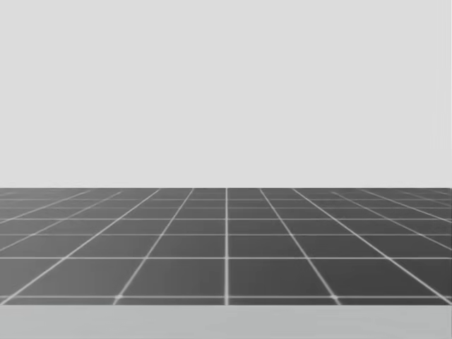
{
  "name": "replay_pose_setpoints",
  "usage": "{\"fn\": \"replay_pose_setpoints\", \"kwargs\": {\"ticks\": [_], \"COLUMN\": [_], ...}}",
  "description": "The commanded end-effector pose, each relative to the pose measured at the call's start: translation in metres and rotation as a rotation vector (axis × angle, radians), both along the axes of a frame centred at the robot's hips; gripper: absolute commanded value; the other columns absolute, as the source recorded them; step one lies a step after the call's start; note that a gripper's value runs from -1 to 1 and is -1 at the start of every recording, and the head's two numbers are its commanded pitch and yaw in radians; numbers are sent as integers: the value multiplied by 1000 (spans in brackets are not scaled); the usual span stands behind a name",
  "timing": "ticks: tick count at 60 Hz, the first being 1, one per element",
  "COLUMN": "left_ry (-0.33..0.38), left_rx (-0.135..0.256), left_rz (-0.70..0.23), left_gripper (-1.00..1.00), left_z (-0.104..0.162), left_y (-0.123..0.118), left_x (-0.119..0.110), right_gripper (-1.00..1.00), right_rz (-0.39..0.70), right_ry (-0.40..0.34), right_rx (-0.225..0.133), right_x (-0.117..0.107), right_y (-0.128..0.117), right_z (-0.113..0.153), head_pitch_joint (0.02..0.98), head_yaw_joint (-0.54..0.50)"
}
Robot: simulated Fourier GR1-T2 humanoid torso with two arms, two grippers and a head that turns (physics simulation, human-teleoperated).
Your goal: Watch the red light. When it turns green, pick up the object.
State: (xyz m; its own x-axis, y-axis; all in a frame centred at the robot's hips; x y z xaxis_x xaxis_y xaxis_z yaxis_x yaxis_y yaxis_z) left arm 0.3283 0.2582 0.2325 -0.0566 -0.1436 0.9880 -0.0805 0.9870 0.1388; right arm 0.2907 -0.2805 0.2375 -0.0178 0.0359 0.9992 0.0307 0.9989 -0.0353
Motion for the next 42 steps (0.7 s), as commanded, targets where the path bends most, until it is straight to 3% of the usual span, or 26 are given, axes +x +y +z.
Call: {"fn": "replay_pose_setpoints", "kwargs": {"ticks": [1, 16, 42], "left_ry": [8, 10, 11], "left_rx": [4, 5, 19], "left_rz": [-1, -1, -1], "left_gripper": [-1000, -1000, -1000], "left_z": [-3, -3, -4], "left_y": [1, 0, 1], "left_x": [2, 2, 2], "right_gripper": [-1000, -1000, -1000], "right_rz": [-11, -4, -10], "right_ry": [22, 22, 24], "right_rx": [25, 16, 1], "right_x": [-1, 1, 2], "right_y": [-1, -3, -3], "right_z": [-4, -3, -3], "head_pitch_joint": [89, 139, 429], "head_yaw_joint": [2, 5, 64]}}
